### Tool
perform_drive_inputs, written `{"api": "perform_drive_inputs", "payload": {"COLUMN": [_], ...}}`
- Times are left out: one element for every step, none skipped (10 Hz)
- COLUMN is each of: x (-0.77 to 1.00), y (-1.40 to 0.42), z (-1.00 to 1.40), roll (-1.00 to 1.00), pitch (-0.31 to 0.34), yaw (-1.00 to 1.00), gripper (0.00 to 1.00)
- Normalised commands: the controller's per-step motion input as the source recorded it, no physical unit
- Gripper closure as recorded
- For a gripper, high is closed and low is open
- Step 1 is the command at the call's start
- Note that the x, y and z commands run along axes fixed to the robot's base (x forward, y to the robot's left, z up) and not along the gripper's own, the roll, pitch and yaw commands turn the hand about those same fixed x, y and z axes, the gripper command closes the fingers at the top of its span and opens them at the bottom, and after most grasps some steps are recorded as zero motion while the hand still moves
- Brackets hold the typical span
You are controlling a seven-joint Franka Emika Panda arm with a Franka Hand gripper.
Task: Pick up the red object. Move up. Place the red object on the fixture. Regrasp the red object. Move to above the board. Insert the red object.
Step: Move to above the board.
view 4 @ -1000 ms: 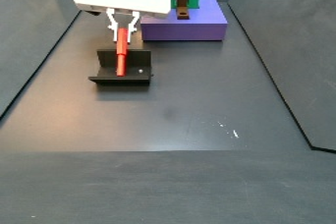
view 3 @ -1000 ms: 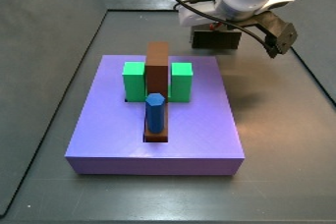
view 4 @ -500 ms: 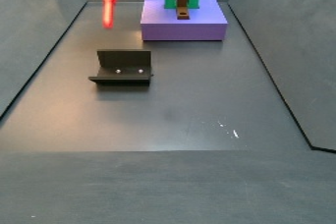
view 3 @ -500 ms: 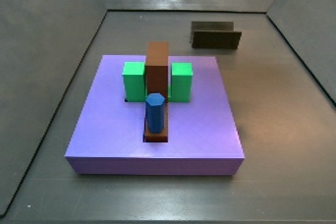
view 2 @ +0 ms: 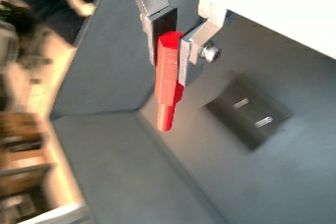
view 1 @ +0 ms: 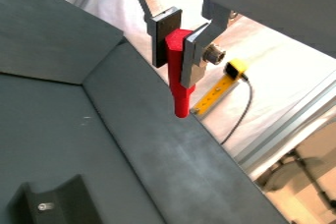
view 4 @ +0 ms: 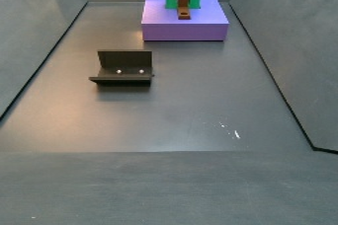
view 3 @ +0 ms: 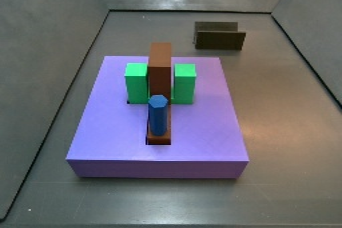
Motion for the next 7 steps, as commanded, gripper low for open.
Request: {"api": "perform_drive_inputs", "payload": {"x": [-0.98, -1.1, -1.1, -1.1, -0.75, -0.37, -0.25], "y": [-1.4, -1.4, -1.4, -1.4, -0.96, -0.43, -0.28], "z": [0.28, 0.31, 0.29, 0.3, 0.2, 0.08, 0.05], "roll": [-1.0, -1.0, -1.0, -1.0, -1.0, -1.0, -1.0], "pitch": [0.149, 0.141, 0.149, 0.162, 0.177, 0.184, 0.185], "yaw": [-0.25, -0.23, -0.23, -0.22, -0.2, -0.18, -0.17], "gripper": [1.0, 1.0, 1.0, 1.0, 1.0, 1.0, 1.0]}}
